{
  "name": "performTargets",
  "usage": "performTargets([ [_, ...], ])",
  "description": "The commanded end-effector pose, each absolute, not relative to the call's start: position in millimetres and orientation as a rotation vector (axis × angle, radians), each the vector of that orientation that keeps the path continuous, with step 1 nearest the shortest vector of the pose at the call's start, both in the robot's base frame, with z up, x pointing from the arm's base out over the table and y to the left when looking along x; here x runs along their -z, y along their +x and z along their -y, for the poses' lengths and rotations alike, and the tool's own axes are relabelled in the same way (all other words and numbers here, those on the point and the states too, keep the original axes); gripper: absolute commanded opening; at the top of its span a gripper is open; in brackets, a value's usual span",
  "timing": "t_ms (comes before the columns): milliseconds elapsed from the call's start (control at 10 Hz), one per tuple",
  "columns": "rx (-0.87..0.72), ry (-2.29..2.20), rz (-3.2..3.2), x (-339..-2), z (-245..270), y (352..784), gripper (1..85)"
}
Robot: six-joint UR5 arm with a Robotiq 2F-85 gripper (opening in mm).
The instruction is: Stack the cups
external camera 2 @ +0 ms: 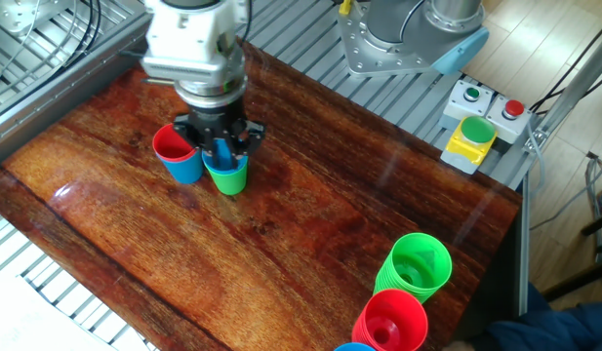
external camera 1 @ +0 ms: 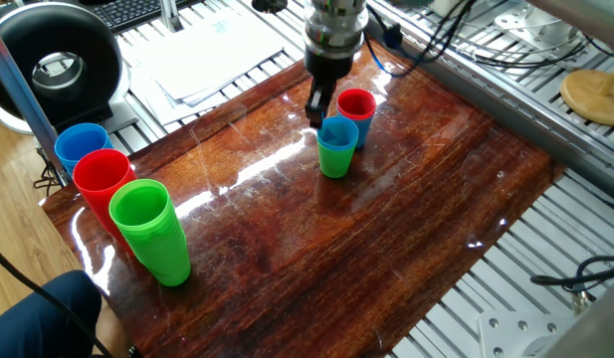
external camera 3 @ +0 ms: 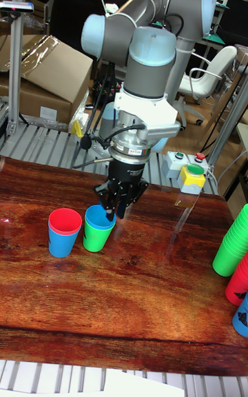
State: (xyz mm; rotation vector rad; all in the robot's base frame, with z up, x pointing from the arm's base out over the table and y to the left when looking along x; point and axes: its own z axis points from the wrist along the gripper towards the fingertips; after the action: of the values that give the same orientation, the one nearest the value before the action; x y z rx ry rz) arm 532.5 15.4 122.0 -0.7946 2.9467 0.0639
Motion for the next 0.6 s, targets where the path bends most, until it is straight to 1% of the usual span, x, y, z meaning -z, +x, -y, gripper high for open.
performTargets([
  [0,-0.081,-0.74,-2.947,-115,-26,516,30.3],
  [300,0.013,-0.749,-2.921,-103,-20,518,30.3],
  [500,0.004,-0.756,-2.914,-104,-21,517,30.3],
])
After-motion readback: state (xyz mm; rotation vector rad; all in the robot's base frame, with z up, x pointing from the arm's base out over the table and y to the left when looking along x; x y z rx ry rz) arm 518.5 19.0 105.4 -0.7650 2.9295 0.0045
